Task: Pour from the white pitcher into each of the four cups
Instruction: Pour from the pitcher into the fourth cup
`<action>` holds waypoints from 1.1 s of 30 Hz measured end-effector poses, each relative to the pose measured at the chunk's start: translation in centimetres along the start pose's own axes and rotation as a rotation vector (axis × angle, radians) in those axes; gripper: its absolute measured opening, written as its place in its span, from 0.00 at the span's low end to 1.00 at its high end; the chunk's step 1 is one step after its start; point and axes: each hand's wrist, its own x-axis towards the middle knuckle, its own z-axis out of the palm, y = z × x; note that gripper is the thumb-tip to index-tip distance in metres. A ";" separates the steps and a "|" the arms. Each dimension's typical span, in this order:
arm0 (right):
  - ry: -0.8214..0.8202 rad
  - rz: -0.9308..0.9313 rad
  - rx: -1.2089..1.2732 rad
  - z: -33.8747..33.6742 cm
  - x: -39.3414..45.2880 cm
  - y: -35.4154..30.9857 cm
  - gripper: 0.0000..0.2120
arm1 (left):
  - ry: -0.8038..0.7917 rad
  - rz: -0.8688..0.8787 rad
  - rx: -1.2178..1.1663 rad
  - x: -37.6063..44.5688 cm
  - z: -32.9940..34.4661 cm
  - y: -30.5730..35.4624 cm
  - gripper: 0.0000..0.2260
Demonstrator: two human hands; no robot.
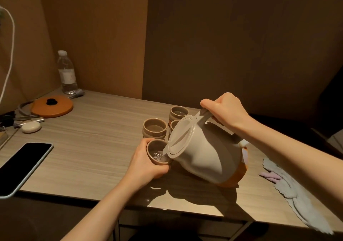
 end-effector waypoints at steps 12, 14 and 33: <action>-0.009 -0.005 -0.036 -0.8 0.1 0.2 0.26 | -0.007 -0.015 -0.024 -0.2 0.8 0.7 0.33; -0.009 -0.008 -0.039 -0.9 0.1 0.3 0.26 | -0.009 -0.018 -0.025 -0.2 0.9 0.7 0.33; 0.007 0.015 -0.015 -1.5 -0.4 0.9 0.23 | -0.028 -0.020 -0.033 -0.2 1.5 0.7 0.33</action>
